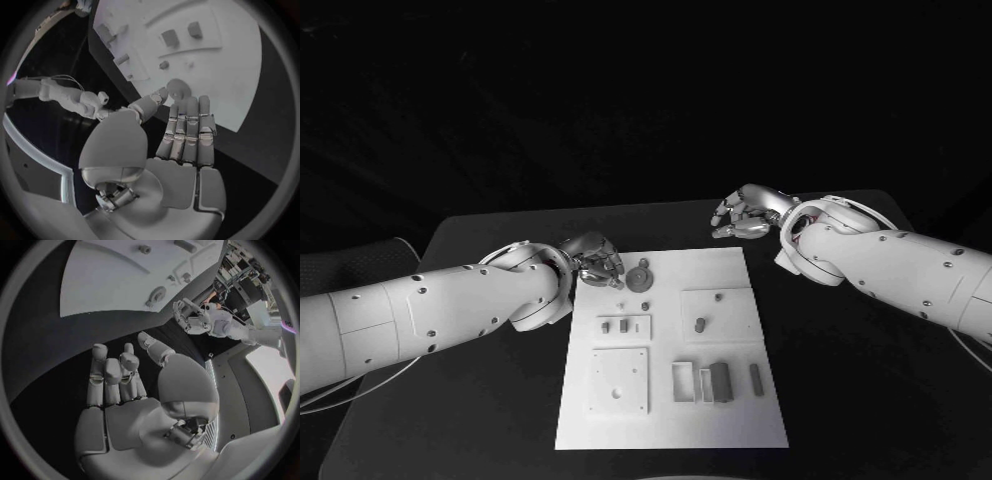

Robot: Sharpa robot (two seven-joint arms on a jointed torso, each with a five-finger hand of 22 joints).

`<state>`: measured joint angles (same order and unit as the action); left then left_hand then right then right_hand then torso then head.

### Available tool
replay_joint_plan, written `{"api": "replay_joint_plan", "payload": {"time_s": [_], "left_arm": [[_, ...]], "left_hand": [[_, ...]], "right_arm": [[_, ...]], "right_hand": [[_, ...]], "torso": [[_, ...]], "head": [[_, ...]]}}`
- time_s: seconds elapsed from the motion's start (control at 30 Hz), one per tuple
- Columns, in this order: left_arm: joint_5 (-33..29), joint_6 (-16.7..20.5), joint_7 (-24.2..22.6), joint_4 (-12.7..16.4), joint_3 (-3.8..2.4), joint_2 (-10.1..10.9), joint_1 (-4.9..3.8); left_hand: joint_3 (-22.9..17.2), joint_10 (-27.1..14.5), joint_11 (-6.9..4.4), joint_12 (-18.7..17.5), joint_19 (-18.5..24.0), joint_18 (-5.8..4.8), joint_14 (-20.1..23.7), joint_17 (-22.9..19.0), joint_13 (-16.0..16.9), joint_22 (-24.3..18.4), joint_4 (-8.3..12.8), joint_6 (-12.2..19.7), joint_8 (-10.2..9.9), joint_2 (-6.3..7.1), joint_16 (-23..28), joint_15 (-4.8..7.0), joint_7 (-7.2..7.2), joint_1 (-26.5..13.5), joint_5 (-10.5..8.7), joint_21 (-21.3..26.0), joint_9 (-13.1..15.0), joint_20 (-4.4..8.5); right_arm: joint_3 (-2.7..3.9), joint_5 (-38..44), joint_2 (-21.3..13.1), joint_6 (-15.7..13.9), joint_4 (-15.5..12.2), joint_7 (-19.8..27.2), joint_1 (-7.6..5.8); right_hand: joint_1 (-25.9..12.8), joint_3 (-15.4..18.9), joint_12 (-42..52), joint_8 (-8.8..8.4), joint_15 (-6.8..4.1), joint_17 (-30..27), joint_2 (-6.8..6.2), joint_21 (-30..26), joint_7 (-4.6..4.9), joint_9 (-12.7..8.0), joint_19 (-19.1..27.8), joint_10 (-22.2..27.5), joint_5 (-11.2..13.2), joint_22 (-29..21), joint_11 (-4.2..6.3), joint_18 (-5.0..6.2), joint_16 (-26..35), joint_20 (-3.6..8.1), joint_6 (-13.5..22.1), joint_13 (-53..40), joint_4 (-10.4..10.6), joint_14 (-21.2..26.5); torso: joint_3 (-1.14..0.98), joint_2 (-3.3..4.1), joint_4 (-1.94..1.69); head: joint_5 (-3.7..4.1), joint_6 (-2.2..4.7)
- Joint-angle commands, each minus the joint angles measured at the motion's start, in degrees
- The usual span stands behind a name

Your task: Assemble the parts on the task board

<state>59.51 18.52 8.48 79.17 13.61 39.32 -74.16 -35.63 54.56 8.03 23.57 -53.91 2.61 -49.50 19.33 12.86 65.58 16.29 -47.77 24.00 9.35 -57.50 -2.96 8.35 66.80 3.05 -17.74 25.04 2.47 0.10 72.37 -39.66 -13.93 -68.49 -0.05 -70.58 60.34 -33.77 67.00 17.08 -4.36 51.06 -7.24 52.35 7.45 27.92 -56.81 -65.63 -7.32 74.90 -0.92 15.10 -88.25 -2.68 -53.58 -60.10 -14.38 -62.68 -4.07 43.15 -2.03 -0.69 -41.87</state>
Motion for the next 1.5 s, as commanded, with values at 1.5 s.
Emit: {"api": "replay_joint_plan", "payload": {"time_s": [1.5], "left_arm": [[30.14,-0.92,-11.62,-6.92,0.04,-6.60,5.36]], "left_hand": [[3.38,10.40,-2.36,-15.04,-20.30,7.02,-17.64,9.02,-4.59,10.76,0.04,-4.03,-3.66,0.60,-21.07,3.84,-0.83,2.45,2.71,-16.67,-3.03,4.24]], "right_arm": [[0.02,-0.08,0.12,0.71,-0.06,0.47,0.25]], "right_hand": [[-0.45,-0.03,0.13,-0.22,-0.31,-0.06,-0.16,-0.32,0.13,0.10,0.17,0.29,-0.23,0.96,-0.25,-0.10,0.11,-0.07,0.20,0.09,0.47,0.00]], "torso": [[0.06,0.08,0.03]], "head": [[0.94,-0.83]]}}
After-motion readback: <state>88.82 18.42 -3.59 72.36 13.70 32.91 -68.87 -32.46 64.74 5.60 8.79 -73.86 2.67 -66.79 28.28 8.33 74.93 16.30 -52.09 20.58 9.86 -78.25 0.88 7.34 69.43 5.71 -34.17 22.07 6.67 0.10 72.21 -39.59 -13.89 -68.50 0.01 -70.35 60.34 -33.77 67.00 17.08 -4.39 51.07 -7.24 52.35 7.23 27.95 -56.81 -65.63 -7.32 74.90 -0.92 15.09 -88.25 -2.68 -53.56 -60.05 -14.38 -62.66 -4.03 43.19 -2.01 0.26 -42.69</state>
